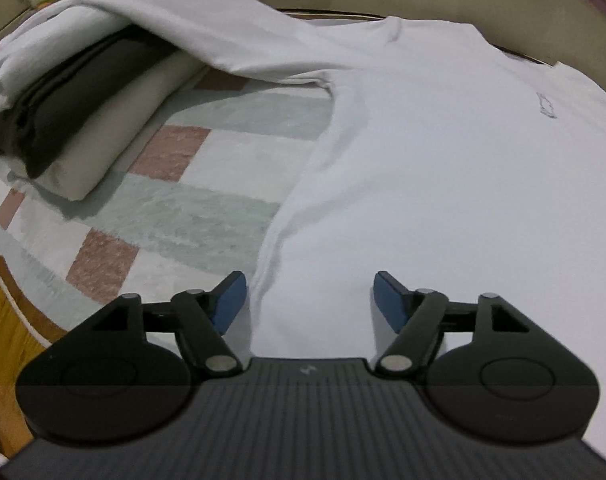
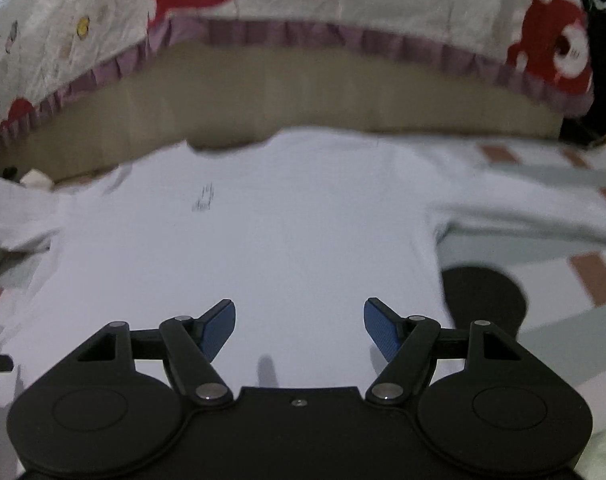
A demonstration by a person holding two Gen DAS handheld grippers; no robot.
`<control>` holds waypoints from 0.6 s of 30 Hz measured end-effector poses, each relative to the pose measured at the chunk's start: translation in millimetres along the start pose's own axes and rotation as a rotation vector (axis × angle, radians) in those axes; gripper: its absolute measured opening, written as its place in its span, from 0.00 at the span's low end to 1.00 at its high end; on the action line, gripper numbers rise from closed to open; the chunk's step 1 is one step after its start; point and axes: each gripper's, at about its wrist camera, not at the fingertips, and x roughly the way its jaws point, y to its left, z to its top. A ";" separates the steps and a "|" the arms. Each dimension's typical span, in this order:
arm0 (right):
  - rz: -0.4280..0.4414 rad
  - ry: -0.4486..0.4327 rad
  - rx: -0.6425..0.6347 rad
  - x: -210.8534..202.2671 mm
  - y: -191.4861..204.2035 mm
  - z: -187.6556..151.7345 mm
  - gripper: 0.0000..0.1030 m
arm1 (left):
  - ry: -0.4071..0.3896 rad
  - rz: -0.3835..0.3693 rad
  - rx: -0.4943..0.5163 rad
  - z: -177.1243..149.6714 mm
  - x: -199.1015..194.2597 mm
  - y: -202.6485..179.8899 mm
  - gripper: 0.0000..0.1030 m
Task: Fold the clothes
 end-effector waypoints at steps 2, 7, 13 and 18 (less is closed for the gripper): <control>0.052 0.031 0.048 -2.2 -3.9 -0.2 0.74 | -0.012 -0.004 -0.005 3.2 -1.1 -0.2 0.72; 0.164 0.065 0.106 -2.5 -2.4 -4.1 0.74 | -0.019 -0.027 -0.076 8.6 -1.0 4.6 0.87; 0.174 0.013 -0.039 -4.8 19.4 -15.8 0.74 | -0.016 -0.071 -0.075 16.0 -2.7 11.9 0.60; 0.199 -0.052 -0.069 -9.3 28.8 -20.5 0.76 | -0.097 -0.175 -0.103 24.0 -18.4 22.6 0.52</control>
